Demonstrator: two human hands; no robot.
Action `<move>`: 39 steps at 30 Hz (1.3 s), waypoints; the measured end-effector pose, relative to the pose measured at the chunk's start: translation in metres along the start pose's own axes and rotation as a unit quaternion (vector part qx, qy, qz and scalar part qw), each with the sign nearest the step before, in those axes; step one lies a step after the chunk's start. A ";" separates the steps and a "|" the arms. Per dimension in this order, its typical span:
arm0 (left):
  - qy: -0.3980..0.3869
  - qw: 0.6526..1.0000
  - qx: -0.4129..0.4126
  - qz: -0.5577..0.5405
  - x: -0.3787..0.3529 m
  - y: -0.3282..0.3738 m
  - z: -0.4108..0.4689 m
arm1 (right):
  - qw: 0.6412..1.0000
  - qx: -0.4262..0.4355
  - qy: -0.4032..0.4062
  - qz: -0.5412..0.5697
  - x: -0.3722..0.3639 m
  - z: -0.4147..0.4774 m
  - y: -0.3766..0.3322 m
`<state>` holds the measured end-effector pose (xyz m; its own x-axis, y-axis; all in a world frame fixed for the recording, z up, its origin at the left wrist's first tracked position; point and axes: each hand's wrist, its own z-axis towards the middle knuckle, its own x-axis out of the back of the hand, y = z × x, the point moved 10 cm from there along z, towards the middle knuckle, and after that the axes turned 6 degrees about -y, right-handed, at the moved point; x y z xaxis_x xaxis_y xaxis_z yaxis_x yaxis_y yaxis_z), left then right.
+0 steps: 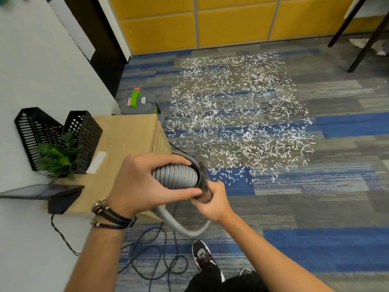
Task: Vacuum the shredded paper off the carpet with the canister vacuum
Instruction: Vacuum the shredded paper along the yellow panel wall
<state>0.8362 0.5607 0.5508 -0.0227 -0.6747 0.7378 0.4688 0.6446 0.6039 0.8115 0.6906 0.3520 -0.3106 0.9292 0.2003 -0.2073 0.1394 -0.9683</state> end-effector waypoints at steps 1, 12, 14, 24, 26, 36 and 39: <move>0.012 1.000 -0.008 0.006 0.004 0.005 0.000 | 1.000 0.005 0.014 -0.003 0.004 0.000 -0.004; 0.047 0.998 0.045 0.007 0.001 0.015 -0.011 | 0.998 -0.017 -0.051 -0.009 0.015 -0.011 -0.023; 0.054 0.998 0.044 0.001 0.000 0.027 -0.016 | 0.999 -0.014 -0.047 -0.014 0.021 -0.025 -0.027; 0.081 0.991 0.062 0.090 -0.029 0.076 -0.027 | 0.999 -0.009 -0.050 -0.014 0.054 -0.046 -0.033; 0.078 0.990 0.089 0.076 -0.035 0.072 -0.030 | 0.997 -0.026 -0.075 -0.020 0.051 -0.051 -0.029; 0.076 0.991 0.107 0.013 -0.050 0.103 -0.046 | 0.997 -0.026 -0.075 -0.005 0.071 -0.101 -0.039; 0.082 0.992 0.093 0.017 -0.047 0.121 -0.042 | 0.998 -0.022 -0.064 0.009 0.079 -0.110 -0.048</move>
<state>0.9309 0.6555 0.5763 0.1418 -0.6907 0.7091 0.2962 0.7132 0.6354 0.8987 0.7953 0.3977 -0.4310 0.8804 0.1979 -0.1613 0.1406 -0.9768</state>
